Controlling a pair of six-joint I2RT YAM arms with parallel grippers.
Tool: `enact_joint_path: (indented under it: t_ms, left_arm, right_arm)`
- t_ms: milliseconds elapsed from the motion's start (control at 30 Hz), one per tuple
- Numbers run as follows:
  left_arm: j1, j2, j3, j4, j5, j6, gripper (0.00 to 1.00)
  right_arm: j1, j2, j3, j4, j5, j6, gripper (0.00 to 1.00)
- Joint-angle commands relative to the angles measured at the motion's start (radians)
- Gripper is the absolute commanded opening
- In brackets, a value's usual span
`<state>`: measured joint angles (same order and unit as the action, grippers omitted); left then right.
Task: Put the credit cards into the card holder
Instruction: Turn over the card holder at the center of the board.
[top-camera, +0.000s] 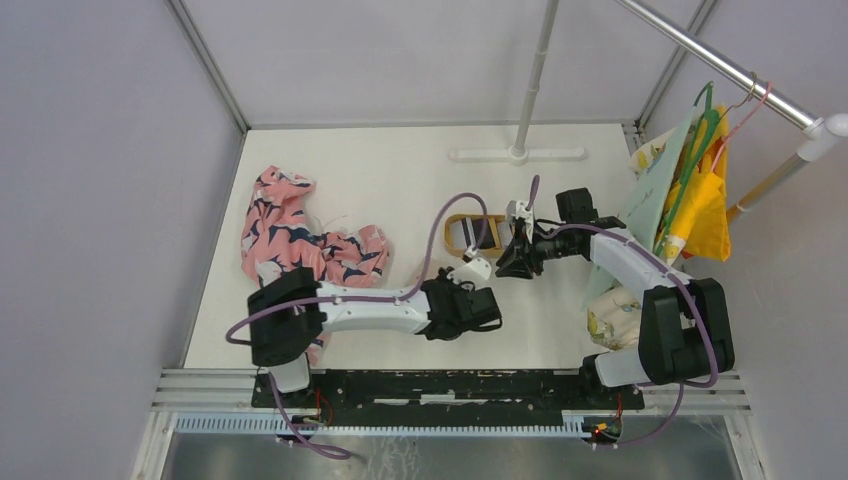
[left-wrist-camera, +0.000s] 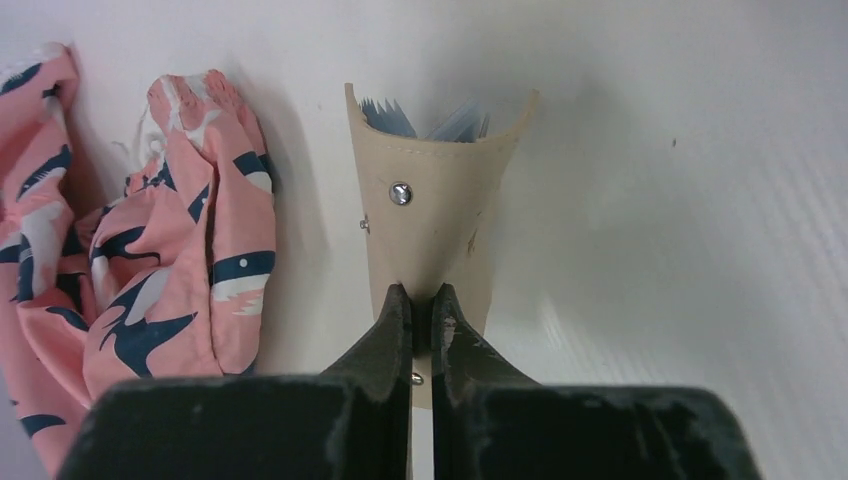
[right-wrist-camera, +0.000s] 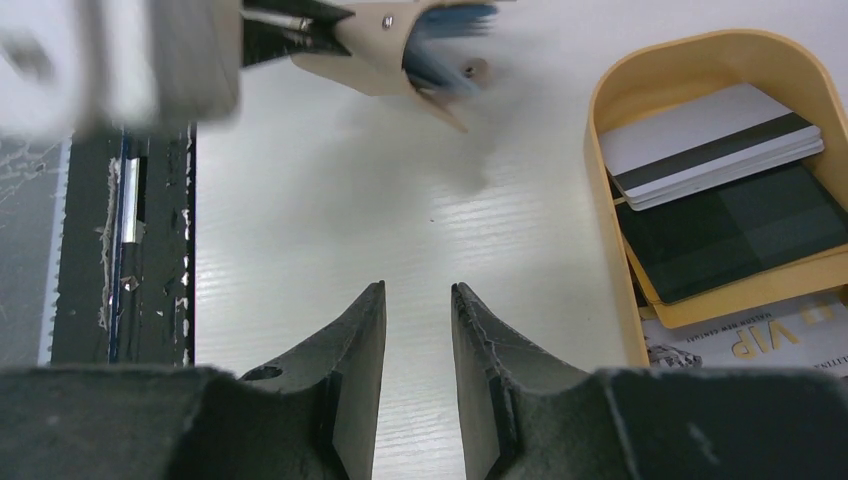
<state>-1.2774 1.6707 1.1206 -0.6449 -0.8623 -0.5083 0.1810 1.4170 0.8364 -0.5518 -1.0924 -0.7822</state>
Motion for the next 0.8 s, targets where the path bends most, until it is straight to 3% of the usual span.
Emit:
enact_joint_path:
  t_ms: [0,133,300,433,600,767]
  left_arm:
    - [-0.054,0.135,0.103,-0.134,-0.142,0.045,0.04]
    - [-0.100,0.218,0.157,-0.141,-0.083,0.032,0.29]
    - [-0.133,0.214,0.147,-0.063,0.120,0.041,0.47]
    - [-0.135,0.158,0.092,-0.001,0.229,0.030,0.55]
    - [-0.130,0.020,0.024,0.068,0.324,0.014,0.57]
    - [-0.052,-0.226,-0.127,0.238,0.472,-0.041,0.57]
  right_arm:
    - [-0.020,-0.024,-0.008,0.042,-0.042,0.027,0.36]
    - [-0.033,-0.015,-0.008,0.045,-0.043,0.031,0.36]
    - [-0.039,-0.007,-0.008,0.043,-0.041,0.031,0.36]
    - [-0.043,-0.007,-0.008,0.042,-0.032,0.027,0.36]
    - [-0.042,-0.021,-0.014,0.033,-0.029,-0.021,0.37]
    - [0.017,-0.053,-0.050,0.037,-0.067,-0.203,0.37]
